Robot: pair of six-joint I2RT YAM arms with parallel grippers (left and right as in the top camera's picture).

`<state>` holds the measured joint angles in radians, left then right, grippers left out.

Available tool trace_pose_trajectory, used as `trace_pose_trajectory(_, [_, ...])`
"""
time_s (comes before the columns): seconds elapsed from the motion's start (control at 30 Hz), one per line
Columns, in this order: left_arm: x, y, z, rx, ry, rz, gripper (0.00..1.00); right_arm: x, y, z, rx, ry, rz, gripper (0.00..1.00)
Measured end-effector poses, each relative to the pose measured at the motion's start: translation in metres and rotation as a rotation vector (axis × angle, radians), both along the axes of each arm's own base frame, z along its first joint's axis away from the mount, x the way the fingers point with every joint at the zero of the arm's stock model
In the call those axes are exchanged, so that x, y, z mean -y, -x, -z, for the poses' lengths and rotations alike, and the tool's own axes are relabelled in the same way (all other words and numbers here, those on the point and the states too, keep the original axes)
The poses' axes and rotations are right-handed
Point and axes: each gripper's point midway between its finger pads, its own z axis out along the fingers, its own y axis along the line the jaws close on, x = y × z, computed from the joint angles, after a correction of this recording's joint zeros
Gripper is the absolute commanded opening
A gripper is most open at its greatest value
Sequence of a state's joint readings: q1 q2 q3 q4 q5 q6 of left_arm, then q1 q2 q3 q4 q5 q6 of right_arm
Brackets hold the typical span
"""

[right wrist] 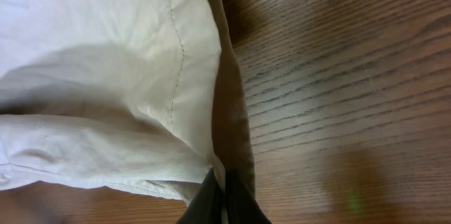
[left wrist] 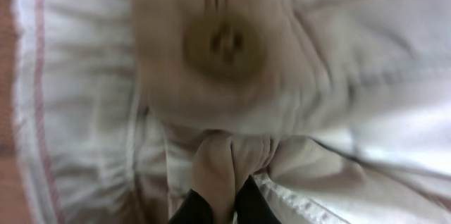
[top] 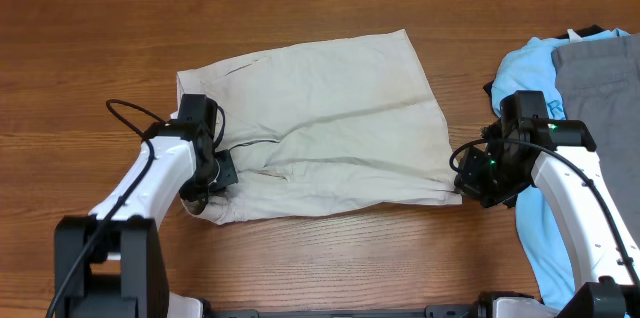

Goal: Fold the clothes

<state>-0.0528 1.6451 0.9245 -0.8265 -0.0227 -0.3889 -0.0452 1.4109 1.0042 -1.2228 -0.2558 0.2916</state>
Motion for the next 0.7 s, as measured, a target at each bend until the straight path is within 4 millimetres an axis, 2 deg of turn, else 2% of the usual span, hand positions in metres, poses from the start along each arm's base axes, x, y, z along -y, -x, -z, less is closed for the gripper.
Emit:
trace_pose_trajectory(0.17, [0.0, -0.011, 0.013, 0.012, -0.003, -0.001, 0.04, 0.0, -0.006, 0.0, 0.025, -0.001, 0.0, 0.04])
trace_pose_trajectory(0.23, [0.001, -0.024, 0.014, 0.053, 0.0, -0.001, 0.04, 0.0, -0.01, 0.0, 0.041, -0.001, 0.005, 0.04])
trace_pose_trajectory(0.47, [0.01, -0.118, 0.015, 0.361, 0.036, 0.031, 0.04, 0.0, -0.038, 0.006, 0.161, -0.005, 0.019, 0.04])
trace_pose_trajectory(0.5, [0.012, -0.129, 0.015, 0.401, 0.043, 0.036, 0.04, 0.0, -0.048, 0.005, 0.204, -0.004, 0.02, 0.04])
trace_pose_trajectory(0.6, [0.015, -0.151, 0.014, 0.488, 0.058, 0.043, 0.04, 0.002, -0.076, 0.002, 0.31, 0.0, 0.027, 0.04])
trace_pose_trajectory(0.7, [0.018, -0.159, 0.013, 0.503, 0.073, 0.048, 0.04, 0.003, -0.093, 0.002, 0.364, 0.001, 0.036, 0.04])
